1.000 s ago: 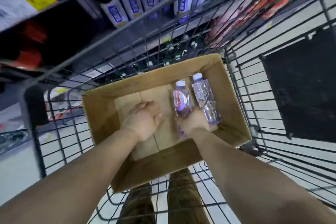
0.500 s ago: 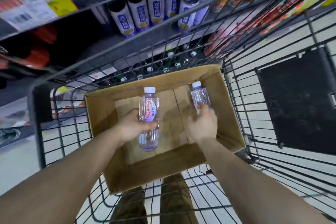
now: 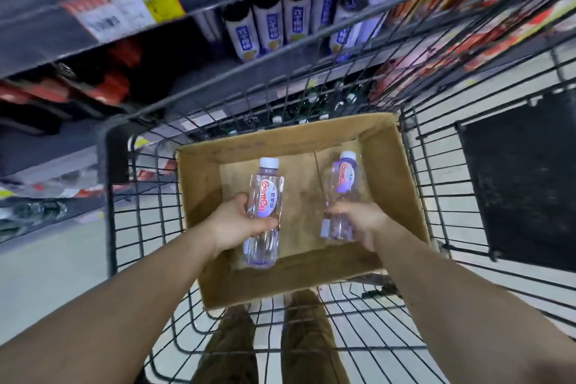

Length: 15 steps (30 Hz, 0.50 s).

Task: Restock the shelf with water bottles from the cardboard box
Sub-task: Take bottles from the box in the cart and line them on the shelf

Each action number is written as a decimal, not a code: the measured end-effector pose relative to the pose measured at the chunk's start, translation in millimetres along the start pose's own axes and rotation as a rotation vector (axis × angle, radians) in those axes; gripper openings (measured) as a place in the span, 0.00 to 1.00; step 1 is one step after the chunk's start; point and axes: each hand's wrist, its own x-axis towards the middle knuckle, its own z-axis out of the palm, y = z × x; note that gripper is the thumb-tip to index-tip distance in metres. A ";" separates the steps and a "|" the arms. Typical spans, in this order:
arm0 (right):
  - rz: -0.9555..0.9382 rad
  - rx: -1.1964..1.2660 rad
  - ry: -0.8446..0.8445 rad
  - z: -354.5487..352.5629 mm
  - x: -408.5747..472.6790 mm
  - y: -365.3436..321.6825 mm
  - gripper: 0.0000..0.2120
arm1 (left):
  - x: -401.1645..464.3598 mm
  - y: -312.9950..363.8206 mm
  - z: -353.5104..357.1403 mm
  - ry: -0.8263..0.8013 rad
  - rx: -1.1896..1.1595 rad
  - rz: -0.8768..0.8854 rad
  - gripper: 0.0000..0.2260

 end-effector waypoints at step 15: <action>-0.364 -0.459 -0.615 146.7 -247.7 -87.2 0.25 | -260.7 55.3 -104.7 0.100 -0.383 0.352 0.19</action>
